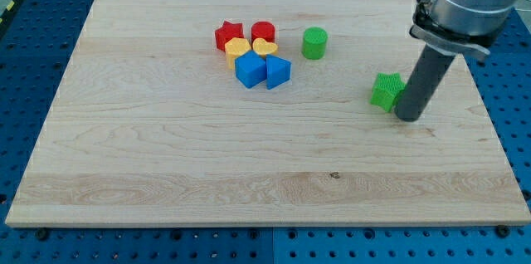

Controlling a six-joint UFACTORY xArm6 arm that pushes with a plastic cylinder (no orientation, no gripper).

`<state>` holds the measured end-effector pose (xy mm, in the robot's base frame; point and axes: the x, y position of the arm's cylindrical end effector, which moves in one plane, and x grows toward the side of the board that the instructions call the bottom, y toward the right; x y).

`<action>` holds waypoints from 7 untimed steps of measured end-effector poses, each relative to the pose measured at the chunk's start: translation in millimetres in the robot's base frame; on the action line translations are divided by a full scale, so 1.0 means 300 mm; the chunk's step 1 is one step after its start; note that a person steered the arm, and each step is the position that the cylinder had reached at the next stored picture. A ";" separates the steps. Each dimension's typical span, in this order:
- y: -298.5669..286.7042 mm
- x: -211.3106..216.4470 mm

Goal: Push the green star towards the green circle

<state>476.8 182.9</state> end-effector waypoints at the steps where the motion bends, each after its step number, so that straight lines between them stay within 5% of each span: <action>1: -0.010 -0.066; 7: -0.256 -0.430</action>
<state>347.8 105.9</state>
